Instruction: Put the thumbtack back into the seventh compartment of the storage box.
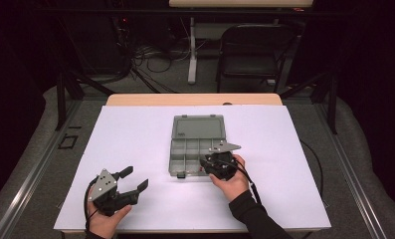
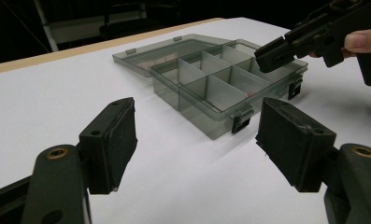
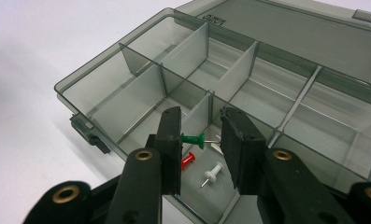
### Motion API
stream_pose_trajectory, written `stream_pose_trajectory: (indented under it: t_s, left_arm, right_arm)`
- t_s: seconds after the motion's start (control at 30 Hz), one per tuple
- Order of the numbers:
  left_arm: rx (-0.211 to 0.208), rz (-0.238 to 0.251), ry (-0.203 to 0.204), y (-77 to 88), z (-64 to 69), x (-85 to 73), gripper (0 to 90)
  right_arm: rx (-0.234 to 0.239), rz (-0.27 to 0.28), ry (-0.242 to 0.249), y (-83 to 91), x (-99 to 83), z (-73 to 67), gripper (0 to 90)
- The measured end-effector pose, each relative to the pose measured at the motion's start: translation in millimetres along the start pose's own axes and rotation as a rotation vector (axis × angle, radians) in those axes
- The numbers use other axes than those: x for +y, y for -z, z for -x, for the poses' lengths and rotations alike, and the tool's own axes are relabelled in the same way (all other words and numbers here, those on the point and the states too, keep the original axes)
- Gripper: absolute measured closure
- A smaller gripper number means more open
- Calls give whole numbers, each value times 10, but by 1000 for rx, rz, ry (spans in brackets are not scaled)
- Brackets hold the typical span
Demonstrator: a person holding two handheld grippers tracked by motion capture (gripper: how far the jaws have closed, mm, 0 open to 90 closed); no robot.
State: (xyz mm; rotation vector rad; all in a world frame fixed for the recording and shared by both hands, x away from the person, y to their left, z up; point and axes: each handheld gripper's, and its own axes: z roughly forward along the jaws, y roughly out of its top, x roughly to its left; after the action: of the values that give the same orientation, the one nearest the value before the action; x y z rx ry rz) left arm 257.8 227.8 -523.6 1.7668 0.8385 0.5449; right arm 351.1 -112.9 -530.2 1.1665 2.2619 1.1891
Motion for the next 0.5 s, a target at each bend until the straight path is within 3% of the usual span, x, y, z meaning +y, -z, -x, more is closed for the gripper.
stream_pose_trajectory:
  t_s: [0.5]
  left_arm:
    - [1,-2,5,1,-2,-2,281]
  right_arm:
    - [4,-9,-4,-16,-7,-11,688]
